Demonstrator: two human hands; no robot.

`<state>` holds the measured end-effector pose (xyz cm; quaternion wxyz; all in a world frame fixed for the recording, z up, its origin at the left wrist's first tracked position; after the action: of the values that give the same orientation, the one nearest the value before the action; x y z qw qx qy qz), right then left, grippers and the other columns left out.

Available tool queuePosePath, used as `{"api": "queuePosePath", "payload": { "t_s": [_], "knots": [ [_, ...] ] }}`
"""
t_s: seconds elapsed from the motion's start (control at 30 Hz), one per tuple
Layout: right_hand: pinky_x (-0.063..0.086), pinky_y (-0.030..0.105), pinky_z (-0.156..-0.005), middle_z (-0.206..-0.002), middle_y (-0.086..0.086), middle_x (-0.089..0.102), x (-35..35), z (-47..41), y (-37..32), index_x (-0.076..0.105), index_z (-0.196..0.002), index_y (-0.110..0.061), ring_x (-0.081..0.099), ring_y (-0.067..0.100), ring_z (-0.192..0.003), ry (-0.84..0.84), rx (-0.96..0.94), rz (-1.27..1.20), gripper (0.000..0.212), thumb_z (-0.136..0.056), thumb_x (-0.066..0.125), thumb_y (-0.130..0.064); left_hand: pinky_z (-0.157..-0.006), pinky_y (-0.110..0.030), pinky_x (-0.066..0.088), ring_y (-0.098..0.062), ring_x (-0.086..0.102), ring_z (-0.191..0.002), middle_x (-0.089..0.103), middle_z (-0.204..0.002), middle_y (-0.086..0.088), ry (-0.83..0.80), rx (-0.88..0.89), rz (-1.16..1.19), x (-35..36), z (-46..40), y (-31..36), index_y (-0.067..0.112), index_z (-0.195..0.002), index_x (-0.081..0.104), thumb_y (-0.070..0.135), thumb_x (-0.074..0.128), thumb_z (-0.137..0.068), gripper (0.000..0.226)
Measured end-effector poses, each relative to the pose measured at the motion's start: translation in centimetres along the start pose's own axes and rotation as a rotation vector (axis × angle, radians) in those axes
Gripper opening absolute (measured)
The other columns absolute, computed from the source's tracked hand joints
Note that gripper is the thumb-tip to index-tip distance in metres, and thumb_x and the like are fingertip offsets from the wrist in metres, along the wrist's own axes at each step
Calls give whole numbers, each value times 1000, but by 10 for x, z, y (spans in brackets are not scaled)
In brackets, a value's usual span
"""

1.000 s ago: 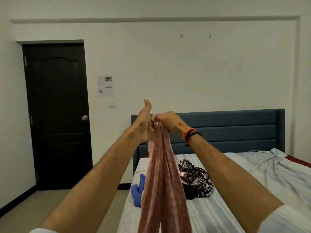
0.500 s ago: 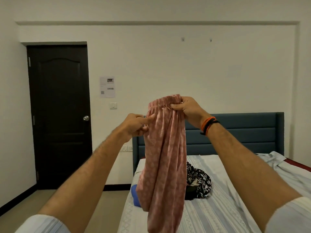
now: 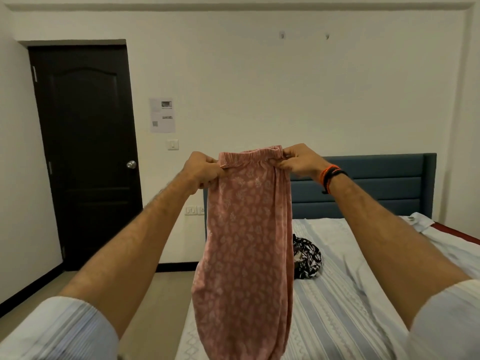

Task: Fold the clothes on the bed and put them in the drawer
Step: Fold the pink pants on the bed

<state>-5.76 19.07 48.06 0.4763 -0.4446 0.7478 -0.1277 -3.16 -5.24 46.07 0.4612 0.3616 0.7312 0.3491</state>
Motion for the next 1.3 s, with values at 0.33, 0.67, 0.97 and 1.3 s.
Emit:
{"api": "queuePosePath", "payload": {
  "t_s": [0.33,0.67,0.97,1.3],
  "knots": [
    [33,24,-43,-75,10,59,8,11,4,73,-109,-9,59,9,-47,-118,99,-130,16,-96,63,-13,-38,-16,43,-6,61,-44,63,-69,-5,-66,26,-58,2,6,-3,8,-85,66,-7,54,-89,19],
    [55,19,-52,-102,9,72,13,-2,20,68,-112,-6,75,17,-73,-223,193,-480,33,-86,68,-26,-36,-12,39,-3,53,-46,69,-72,1,-133,-65,245,-2,-17,-11,5,-92,73,1,70,-87,7],
    [62,33,-63,-103,18,70,102,-49,111,63,-115,4,72,21,-71,-71,395,-353,26,-100,57,-16,-61,-37,62,-27,74,-73,70,-98,-16,-59,-221,141,66,-85,-94,-6,-100,67,4,73,-87,17],
    [56,52,-90,-102,11,72,55,-84,91,70,-101,-10,68,27,-95,247,67,-348,16,-93,63,-22,-88,-47,58,-26,70,-97,73,-96,-6,124,227,280,38,-113,-50,27,-87,68,13,72,-84,14]
  ]
}}
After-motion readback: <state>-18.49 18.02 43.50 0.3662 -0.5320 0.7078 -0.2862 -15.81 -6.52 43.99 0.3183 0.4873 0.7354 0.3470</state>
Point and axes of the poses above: each hand's wrist, its own z-axis away from the middle knuckle, its own x-axis out of the palm, y = z × x, the point moved 6 cm from there along -z, towards the middle knuckle
